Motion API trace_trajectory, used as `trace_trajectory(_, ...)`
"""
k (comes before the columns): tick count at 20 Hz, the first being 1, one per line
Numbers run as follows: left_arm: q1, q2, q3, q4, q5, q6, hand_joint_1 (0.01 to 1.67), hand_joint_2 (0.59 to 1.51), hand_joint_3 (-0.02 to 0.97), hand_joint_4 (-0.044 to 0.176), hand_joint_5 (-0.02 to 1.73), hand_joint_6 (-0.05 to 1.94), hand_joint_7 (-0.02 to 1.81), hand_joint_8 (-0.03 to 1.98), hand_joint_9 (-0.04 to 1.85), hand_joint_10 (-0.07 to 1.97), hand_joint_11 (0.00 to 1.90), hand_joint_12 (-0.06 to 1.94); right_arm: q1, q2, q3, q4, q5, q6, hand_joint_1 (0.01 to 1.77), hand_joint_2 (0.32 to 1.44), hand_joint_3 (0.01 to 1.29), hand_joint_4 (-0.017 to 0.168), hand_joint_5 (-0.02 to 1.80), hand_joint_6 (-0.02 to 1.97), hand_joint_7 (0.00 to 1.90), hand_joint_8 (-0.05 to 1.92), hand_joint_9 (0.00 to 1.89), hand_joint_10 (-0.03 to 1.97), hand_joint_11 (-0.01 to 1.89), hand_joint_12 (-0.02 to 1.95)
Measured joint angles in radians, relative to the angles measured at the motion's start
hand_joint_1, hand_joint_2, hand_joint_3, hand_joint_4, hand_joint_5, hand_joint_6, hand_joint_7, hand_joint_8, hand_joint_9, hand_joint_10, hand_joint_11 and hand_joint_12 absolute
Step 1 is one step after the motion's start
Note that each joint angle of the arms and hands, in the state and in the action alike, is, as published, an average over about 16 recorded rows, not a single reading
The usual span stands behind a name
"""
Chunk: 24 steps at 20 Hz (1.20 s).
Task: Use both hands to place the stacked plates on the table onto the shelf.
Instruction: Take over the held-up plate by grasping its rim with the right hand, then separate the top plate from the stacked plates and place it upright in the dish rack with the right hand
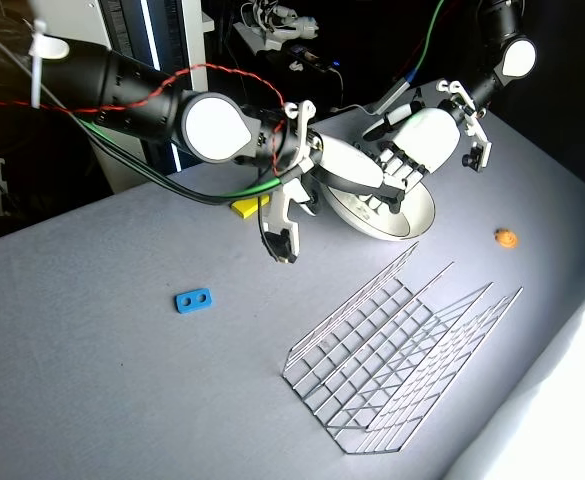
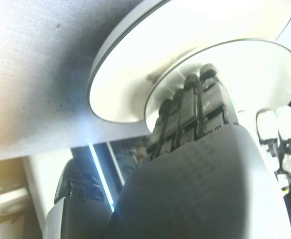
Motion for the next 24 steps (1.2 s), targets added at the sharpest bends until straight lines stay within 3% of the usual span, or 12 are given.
trace_trajectory(7, 0.0, 0.001, -0.001, -0.001, -0.002, 0.0, 0.02, 1.163, 0.016, -0.004, 0.0, -0.01, -0.01, -0.02, 0.02, 0.01, 0.01, 0.01, -0.018, -0.054, 0.055, 0.053, 0.046, -0.082, 1.11, 1.0, 0.02, -0.005, 0.65, 0.14, 0.71, 0.14, 0.77, 0.09, 0.44, 1.09)
trace_trajectory(12, -0.006, 0.002, 0.002, -0.006, -0.005, -0.001, 0.02, 1.163, 0.016, -0.004, 0.0, -0.01, -0.01, -0.01, 0.02, 0.01, 0.01, 0.01, -0.024, -0.064, 0.063, 0.081, 0.07, -0.122, 1.13, 0.97, 0.02, -0.009, 0.78, 0.3, 0.87, 0.27, 0.97, 0.42, 0.69, 1.11)
trace_trajectory(17, -0.033, 0.015, 0.012, -0.023, -0.012, -0.01, 0.02, 1.165, 0.015, -0.003, 0.0, 0.0, 0.0, -0.01, 0.02, 0.0, 0.01, 0.01, -0.014, -0.054, 0.051, 0.095, 0.082, -0.126, 1.17, 0.95, 0.01, -0.009, 0.8, 0.58, 0.92, 0.5, 1.04, 0.73, 0.84, 1.09)
trace_trajectory(24, -0.119, 0.073, 0.024, -0.05, -0.027, -0.05, 0.02, 1.168, 0.015, -0.001, 0.01, 0.01, 0.01, -0.01, 0.02, 0.0, 0.01, 0.01, 0.019, -0.032, 0.019, 0.127, 0.083, -0.127, 1.25, 0.96, 0.01, -0.004, 0.81, 0.85, 0.96, 0.68, 1.03, 1.1, 0.83, 1.1)
